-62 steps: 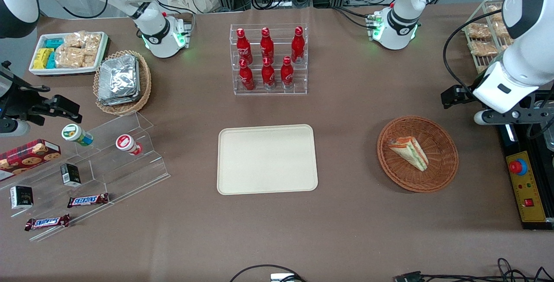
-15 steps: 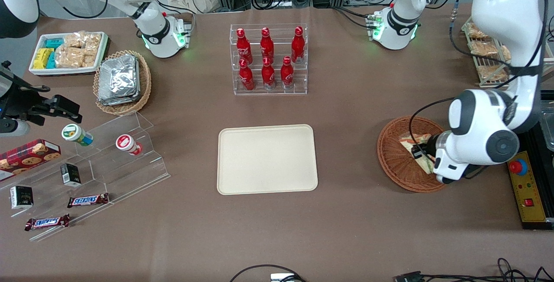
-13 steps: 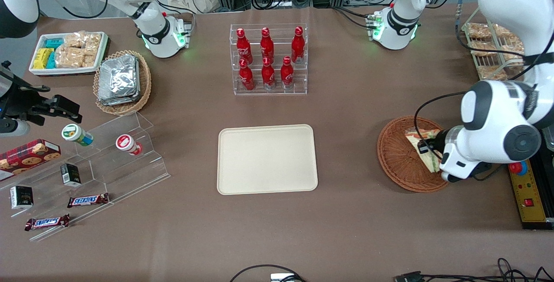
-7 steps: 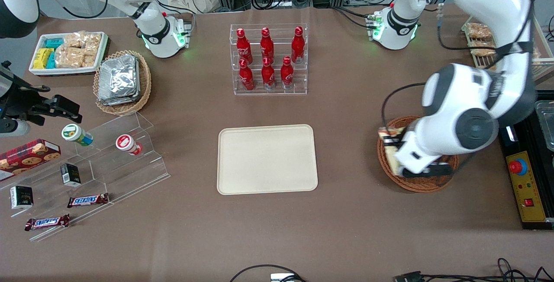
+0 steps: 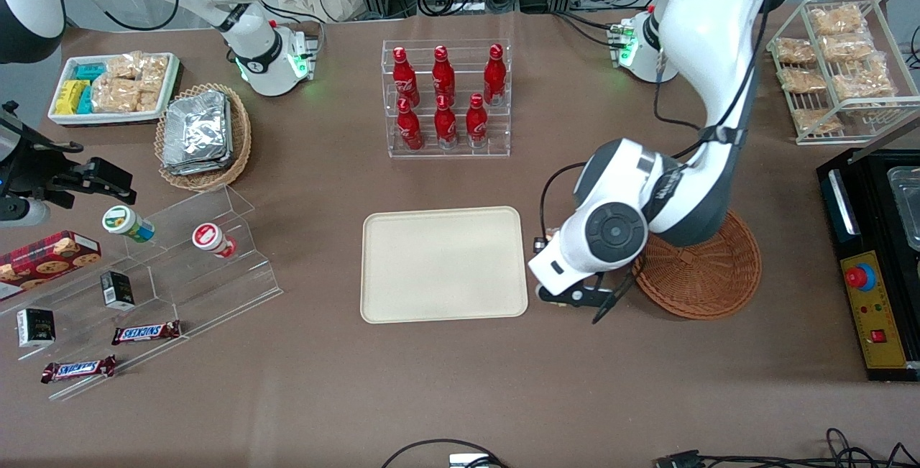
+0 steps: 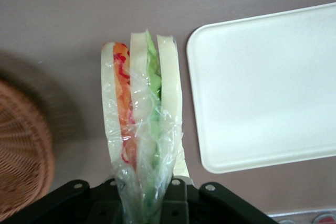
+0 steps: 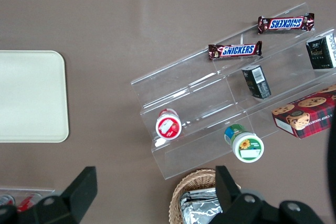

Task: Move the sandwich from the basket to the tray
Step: 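Lift the sandwich and carry it with the left gripper toward the tray, then lower the sandwich onto the cream tray and open the left gripper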

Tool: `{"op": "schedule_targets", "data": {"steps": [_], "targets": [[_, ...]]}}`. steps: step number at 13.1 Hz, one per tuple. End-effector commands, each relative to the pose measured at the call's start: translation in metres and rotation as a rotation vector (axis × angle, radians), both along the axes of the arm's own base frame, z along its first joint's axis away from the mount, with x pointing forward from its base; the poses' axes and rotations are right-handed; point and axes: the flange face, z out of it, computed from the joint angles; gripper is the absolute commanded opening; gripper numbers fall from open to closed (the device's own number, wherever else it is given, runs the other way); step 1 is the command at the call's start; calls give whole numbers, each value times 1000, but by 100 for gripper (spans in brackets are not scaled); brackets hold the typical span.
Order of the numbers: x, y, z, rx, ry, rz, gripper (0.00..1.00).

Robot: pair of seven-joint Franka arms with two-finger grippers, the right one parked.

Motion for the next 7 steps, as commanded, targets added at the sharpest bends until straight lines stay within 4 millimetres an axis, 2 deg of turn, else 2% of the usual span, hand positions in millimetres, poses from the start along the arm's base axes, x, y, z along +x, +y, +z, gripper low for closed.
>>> {"op": "schedule_targets", "data": {"steps": [1,7], "targets": [[-1,-28,-27,-42,14,-13,18],[-18,-74,-93,-48,2,5,20]]}}
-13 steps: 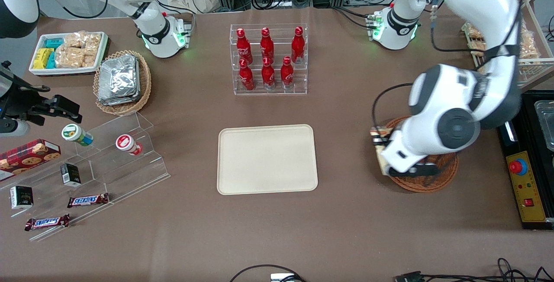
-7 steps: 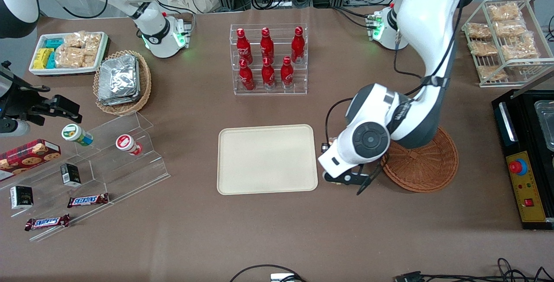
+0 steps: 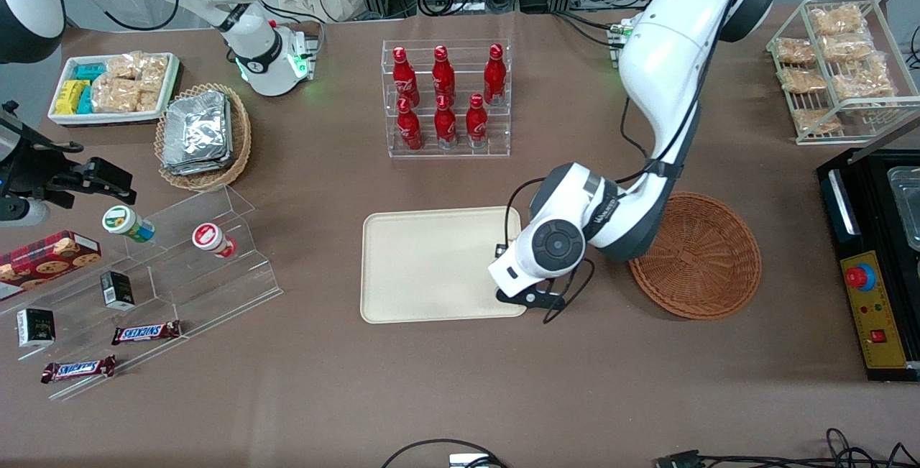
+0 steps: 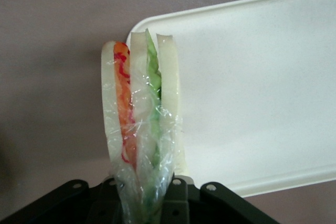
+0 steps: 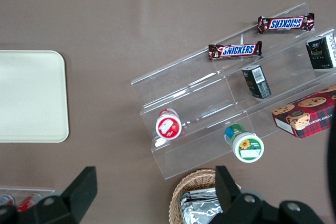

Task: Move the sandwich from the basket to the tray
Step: 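Lower the sandwich onto the cream tray and open the left gripper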

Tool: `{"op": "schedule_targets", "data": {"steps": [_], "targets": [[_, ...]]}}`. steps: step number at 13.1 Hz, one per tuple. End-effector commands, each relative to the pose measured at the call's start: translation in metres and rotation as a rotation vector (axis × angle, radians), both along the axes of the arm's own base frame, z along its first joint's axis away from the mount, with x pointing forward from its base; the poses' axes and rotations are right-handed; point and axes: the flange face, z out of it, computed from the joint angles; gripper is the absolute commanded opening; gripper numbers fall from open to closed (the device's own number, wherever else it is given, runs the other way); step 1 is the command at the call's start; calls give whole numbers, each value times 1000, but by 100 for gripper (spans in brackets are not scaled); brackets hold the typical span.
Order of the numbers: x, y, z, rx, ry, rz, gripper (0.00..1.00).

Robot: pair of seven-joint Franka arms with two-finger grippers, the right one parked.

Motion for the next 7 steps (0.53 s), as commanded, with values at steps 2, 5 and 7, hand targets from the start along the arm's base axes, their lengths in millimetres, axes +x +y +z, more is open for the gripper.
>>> {"op": "schedule_targets", "data": {"steps": [2,5,7], "targets": [[-5,-20,-31,-5,8,9,21],[-9,-21,-39,-8,30,9,31],[-8,-20,-41,-12,33,4,96]]}}
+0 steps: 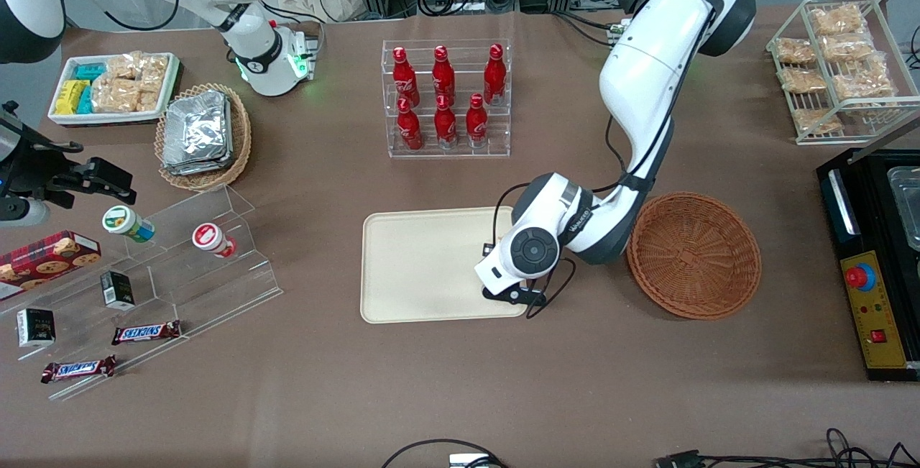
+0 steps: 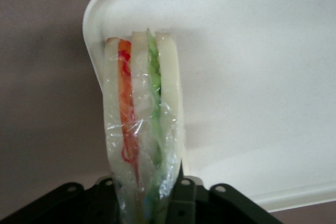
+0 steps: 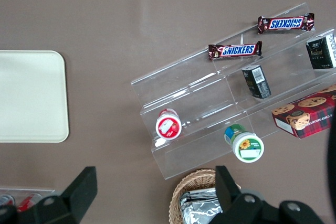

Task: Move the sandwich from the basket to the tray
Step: 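Lower the sandwich onto the cream tray and open the left gripper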

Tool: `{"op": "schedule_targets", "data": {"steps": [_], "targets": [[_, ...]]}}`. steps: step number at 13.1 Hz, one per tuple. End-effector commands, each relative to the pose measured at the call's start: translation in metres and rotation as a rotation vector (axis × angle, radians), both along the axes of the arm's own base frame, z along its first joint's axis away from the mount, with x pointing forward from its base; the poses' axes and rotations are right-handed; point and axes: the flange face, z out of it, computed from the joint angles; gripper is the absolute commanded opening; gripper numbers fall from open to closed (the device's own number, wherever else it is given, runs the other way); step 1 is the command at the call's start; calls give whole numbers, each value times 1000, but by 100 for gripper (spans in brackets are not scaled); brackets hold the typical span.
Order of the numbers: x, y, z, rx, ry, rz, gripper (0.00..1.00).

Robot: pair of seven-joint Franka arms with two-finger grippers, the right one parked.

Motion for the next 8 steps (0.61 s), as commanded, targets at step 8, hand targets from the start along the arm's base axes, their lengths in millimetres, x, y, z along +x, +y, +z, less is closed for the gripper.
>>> {"op": "schedule_targets", "data": {"steps": [8], "targets": [[30,38,147,-49,-132,72,100]]}}
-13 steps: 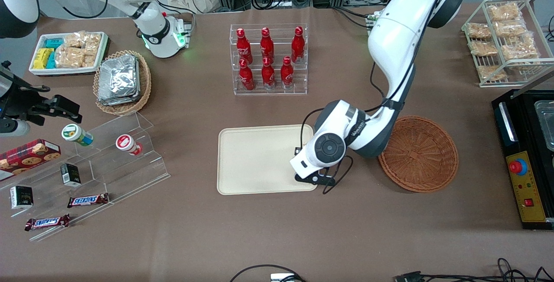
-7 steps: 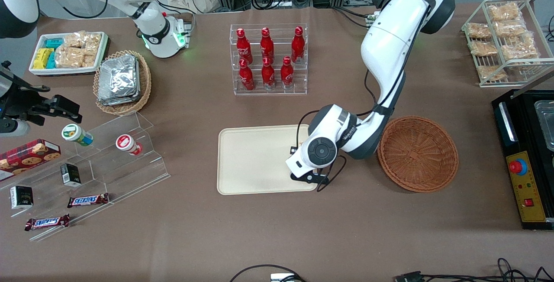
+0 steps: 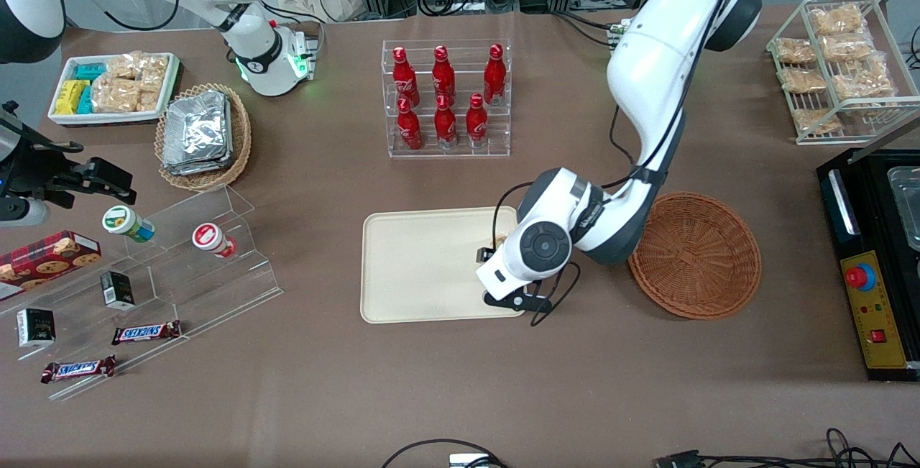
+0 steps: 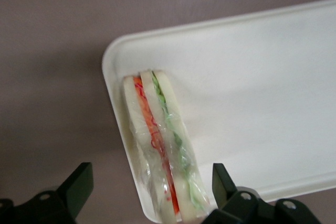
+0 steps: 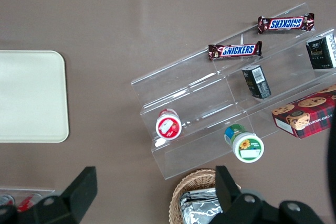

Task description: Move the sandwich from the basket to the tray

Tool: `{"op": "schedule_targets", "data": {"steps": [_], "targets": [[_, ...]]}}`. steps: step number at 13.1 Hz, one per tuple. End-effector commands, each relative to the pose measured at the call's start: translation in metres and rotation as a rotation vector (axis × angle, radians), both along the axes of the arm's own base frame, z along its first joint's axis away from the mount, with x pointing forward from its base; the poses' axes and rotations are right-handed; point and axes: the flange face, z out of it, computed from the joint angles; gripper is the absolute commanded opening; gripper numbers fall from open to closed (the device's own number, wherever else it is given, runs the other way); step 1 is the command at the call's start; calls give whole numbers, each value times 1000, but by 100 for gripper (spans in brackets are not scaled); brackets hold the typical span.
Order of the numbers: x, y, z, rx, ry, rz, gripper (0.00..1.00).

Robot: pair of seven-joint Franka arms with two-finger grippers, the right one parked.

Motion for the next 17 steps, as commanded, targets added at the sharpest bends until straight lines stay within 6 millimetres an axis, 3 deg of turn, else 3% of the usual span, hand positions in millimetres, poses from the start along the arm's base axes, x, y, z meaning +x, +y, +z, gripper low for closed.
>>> {"op": "schedule_targets", "data": {"steps": [1,4,5,9,11,12,14,17], "targets": [[8,51,99,2,-38,59,100],[10,150,185,42,34,150,100],[5,181,203,67,75,178,100],[-9,292,244,116,192,278,100],[-15,336,265,80,181,221,100],[-19,354,276,59,169,177,100],[-33,360,287,62,155,148,100],[-42,363,276,123,168,139,100]]}}
